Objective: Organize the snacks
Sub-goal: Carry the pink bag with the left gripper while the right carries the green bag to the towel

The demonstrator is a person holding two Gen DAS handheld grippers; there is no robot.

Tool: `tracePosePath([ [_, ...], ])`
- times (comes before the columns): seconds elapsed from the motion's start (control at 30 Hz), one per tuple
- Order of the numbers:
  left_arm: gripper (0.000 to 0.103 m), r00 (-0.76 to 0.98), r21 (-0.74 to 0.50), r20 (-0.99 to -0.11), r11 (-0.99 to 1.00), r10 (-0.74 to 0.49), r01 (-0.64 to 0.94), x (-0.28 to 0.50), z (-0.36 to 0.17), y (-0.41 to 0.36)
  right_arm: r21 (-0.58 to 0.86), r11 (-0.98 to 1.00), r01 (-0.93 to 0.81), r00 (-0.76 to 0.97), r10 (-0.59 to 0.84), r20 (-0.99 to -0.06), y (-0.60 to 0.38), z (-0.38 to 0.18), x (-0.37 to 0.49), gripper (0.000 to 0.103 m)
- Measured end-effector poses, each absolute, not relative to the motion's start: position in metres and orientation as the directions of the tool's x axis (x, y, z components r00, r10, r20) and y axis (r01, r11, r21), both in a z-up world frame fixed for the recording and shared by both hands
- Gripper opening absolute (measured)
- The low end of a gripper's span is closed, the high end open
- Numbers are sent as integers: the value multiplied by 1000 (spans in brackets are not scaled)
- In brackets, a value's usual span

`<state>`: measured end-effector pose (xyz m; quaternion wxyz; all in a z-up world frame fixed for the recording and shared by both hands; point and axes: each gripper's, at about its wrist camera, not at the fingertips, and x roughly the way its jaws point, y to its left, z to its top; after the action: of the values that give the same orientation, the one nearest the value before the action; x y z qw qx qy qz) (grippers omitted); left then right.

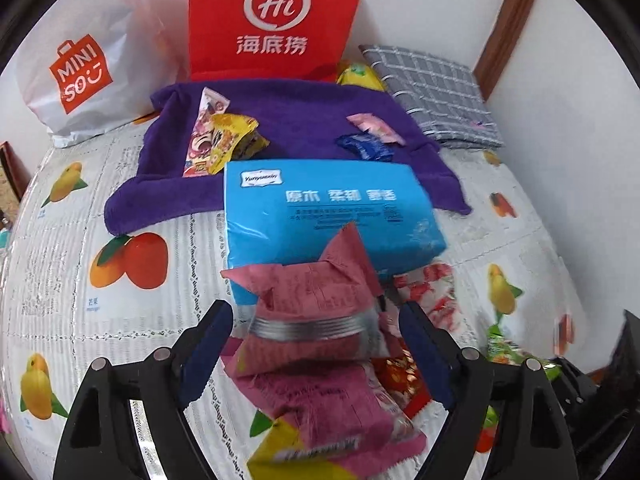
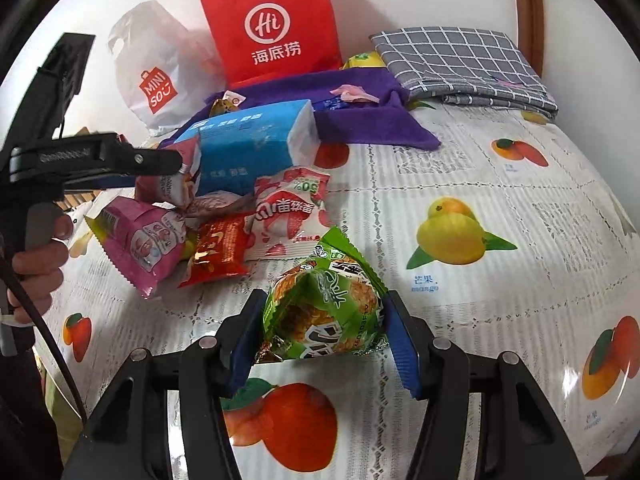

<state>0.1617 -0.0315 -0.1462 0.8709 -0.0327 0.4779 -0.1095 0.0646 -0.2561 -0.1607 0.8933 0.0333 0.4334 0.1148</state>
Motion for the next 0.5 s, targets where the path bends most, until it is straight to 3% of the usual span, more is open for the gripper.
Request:
tracePosePath([
  [0.2,83,498,-156,-840,975,-215,158,166,-155,-38,176,971,-163,604,240,-760,-259,-155,67,58],
  [0.27,71,498,-165,-838,974,-221,155,164,-155,-37,176,971,-163,608,239,-757,-259,-153,68,58],
  [0.37,63,505,-192,-829,970,-242,150,161,-150,-32,177,970,-164,608,241,-756,-260,-150,68,58],
  [0.5,62,527,-188,-816,971,-237,145,154,-137,-27,183,968,-171,609,250,-753,-259,-145,67,58],
])
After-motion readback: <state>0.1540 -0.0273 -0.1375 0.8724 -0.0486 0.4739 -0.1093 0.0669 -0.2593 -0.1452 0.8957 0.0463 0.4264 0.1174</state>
